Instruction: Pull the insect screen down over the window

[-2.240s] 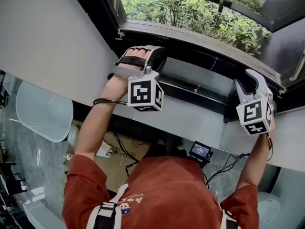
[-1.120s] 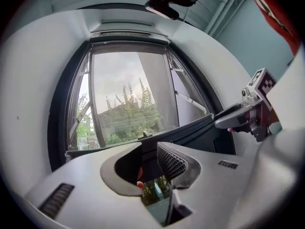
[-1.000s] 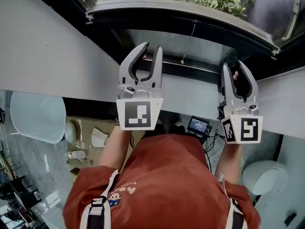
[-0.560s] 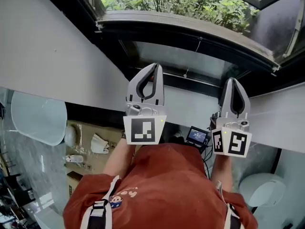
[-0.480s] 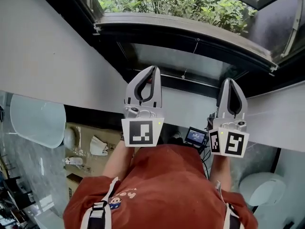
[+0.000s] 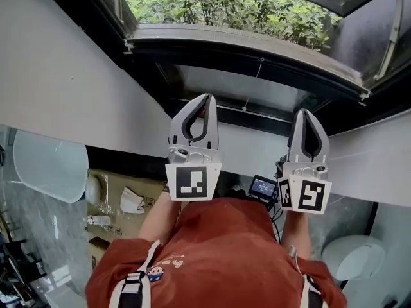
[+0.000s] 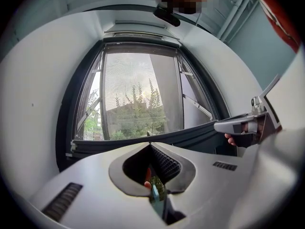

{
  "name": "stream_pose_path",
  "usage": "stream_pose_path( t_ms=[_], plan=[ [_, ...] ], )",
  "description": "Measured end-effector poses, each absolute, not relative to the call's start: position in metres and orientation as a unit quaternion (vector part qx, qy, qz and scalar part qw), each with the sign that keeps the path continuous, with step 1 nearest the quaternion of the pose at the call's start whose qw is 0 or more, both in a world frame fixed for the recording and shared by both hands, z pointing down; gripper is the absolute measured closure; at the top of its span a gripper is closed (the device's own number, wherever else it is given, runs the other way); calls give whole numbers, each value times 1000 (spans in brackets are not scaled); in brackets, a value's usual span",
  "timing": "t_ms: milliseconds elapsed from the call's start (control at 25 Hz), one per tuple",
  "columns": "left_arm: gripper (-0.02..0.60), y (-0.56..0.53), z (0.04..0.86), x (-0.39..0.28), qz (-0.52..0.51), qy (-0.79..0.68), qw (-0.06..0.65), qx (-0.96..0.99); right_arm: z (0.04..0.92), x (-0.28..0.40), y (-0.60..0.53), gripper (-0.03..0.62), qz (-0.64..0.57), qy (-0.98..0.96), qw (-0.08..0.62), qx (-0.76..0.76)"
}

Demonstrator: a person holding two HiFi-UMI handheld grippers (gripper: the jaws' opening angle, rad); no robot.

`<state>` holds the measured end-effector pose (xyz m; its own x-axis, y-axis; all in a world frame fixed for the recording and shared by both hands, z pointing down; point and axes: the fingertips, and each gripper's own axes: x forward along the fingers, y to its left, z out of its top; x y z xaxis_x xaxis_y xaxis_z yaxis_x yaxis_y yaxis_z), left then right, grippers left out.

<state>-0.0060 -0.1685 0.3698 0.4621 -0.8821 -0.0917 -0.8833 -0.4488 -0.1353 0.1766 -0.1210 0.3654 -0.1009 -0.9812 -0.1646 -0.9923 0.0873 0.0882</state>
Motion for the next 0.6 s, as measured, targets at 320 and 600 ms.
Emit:
stream_pose_path(
  t_ms=[320, 600],
  plan=[
    [577, -168, 367, -8, 5, 519, 84, -850, 364, 174, -123, 585, 94, 739, 26, -666],
    [575, -169, 365, -8, 3, 516, 87, -852, 363, 172, -124, 585, 99, 740, 20, -664]
  ],
)
